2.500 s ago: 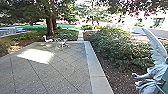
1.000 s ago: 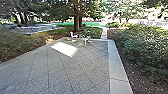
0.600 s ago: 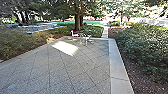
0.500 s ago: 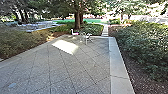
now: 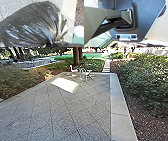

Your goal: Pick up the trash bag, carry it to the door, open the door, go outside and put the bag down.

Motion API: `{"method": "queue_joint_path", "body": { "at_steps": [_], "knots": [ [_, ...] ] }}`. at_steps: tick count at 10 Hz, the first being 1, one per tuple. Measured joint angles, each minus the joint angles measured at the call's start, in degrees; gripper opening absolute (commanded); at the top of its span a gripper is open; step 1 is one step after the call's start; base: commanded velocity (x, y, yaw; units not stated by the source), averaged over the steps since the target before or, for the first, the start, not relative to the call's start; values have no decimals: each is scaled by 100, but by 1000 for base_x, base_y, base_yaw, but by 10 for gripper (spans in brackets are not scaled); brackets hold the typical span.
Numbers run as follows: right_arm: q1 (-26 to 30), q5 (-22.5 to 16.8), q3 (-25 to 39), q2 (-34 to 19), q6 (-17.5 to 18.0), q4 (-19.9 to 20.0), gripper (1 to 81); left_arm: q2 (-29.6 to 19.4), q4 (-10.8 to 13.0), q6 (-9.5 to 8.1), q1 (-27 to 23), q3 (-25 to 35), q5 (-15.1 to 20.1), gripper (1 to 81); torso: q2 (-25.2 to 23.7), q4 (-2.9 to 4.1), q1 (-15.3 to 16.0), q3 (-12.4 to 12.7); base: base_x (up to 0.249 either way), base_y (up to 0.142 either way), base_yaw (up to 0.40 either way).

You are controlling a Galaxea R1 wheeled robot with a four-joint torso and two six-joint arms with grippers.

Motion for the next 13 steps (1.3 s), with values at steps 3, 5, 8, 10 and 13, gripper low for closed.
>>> {"method": "queue_joint_path", "body": {
  "at_steps": [3,5,8,10,13],
  "knots": [
    [28,5,-20,5,-2,5,811,-83,-265,0,-630,-229,541,10,4,0,5,-155,0,0,0],
    [26,0,-20,5,-9,2,811,-218,-434,-2,-1034,-306,896,10,6,0,5,-147,0,0,0],
    [28,0,-22,5,-9,2,811,-494,-642,-16,-1337,-450,1337,811,9,0,6,-151,0,0,0],
    [26,0,-22,5,-7,2,811,-505,-649,-16,-1307,-452,1375,811,9,0,6,-151,0,0,0],
    [13,22,-22,7,-5,5,811,-419,-646,22,-1019,-483,1364,811,11,0,6,-127,0,0,0]
  ]
}}
